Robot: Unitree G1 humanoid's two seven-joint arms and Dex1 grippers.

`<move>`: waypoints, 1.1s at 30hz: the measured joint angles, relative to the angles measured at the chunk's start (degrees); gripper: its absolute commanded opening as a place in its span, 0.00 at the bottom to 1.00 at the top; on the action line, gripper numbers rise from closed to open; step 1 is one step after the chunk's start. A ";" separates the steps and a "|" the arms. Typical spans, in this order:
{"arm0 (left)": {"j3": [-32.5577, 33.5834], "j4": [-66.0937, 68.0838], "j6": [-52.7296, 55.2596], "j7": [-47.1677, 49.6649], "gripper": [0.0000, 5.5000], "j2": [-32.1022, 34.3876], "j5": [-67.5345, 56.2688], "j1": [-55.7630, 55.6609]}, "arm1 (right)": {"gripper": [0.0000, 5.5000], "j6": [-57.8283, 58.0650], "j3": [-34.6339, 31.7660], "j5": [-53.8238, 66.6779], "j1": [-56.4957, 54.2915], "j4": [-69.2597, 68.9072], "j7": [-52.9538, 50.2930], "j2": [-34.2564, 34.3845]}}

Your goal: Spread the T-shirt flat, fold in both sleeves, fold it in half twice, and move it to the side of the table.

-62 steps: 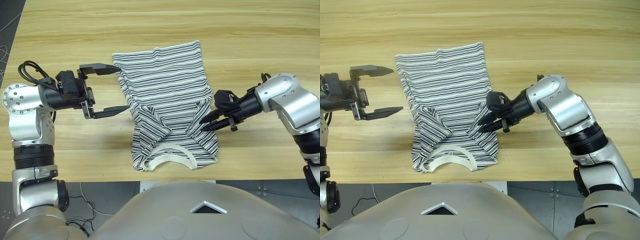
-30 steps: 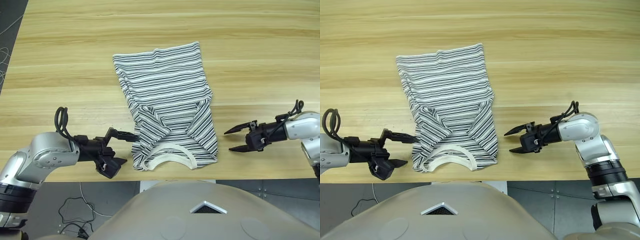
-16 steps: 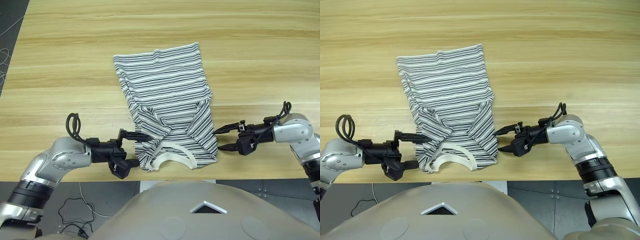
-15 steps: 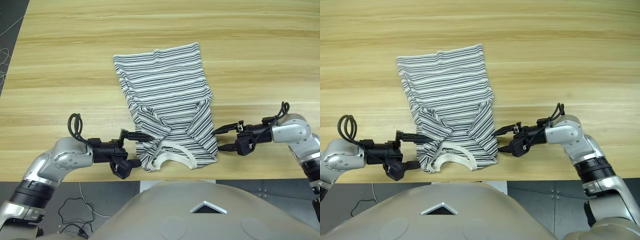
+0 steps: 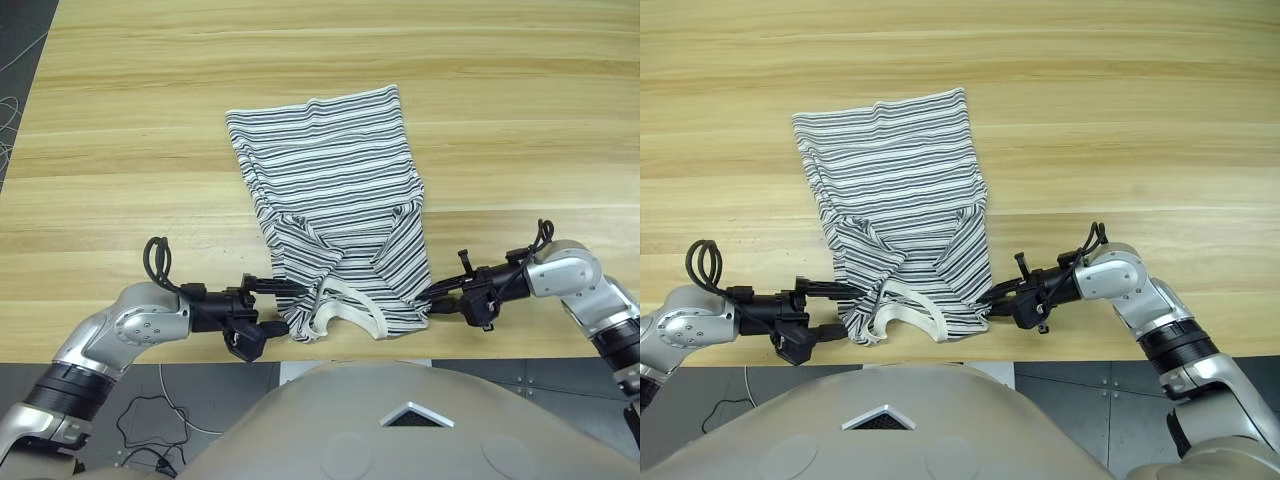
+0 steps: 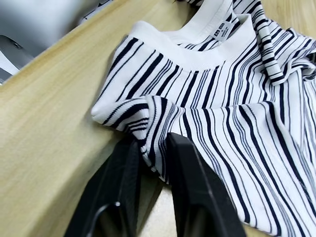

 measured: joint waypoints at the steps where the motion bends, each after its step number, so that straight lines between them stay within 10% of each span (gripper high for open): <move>1: -0.18 1.28 -1.42 0.76 0.59 -0.01 0.36 -0.01 | 0.05 0.03 0.15 0.00 0.06 -0.01 0.04 -0.01; 18: -6.42 18.78 -11.58 7.60 0.08 -3.76 3.25 -10.32 | 0.02 0.59 0.53 -0.20 0.05 -0.22 -1.15 0.87; 25: -8.55 13.28 -4.82 2.23 0.02 -1.37 -1.47 -9.04 | 0.02 4.07 0.52 2.49 0.49 -1.42 0.23 0.86; 33: -8.32 -7.97 27.74 -20.18 0.02 10.95 -38.29 -6.57 | 0.02 24.25 -2.24 17.28 -2.09 -9.62 9.26 -0.57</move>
